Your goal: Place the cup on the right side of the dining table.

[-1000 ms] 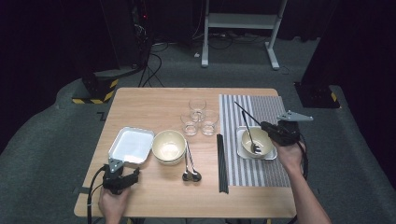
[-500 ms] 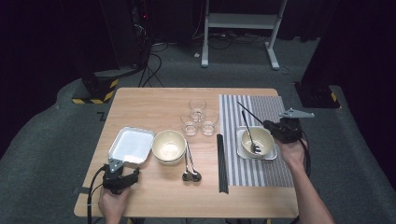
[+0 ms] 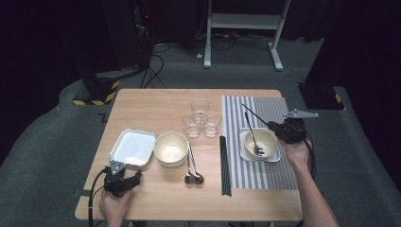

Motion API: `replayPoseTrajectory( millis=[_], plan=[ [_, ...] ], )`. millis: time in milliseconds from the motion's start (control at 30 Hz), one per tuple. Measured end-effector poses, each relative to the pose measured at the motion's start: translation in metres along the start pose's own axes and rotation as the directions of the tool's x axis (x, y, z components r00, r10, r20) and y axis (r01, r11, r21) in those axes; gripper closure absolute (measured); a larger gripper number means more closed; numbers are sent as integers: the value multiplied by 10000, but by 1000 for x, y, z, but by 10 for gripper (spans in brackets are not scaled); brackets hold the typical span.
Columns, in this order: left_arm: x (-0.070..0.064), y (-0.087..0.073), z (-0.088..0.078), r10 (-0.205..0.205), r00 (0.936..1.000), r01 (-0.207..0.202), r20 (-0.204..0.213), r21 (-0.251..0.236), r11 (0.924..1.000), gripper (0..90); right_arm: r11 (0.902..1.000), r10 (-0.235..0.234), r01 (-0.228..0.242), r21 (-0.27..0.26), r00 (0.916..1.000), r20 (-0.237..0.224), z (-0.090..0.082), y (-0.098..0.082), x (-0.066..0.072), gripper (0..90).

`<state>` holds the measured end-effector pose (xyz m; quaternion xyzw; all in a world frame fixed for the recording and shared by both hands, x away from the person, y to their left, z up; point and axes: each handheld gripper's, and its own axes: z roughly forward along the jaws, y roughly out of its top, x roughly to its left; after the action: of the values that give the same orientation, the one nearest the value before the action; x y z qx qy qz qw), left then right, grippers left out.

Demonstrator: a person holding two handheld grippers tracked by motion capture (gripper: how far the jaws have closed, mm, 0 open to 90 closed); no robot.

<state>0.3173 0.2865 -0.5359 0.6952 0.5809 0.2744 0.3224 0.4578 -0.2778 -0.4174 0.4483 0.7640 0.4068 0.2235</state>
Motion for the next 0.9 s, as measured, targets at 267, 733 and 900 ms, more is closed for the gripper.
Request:
replayPoseTrajectory(
  millis=[267, 733, 900],
  plan=[
    [0, 0, 0, -10, 10000, 10, -13, 0, 10000, 275, 9999, 52, -51, 160, 10000, -13, 6, -3, -8, 861],
    [0, 0, 0, -2, 10000, 2, -36, 3, 10000, 275, 9993, 69, -71, 364, 10000, 69, 15, -7, -18, 860],
    [0, 0, 0, 1, 10000, -1, -50, 8, 10000, 275, 9987, 44, -49, 513, 9999, 109, 19, -10, -21, 860]
  ],
)
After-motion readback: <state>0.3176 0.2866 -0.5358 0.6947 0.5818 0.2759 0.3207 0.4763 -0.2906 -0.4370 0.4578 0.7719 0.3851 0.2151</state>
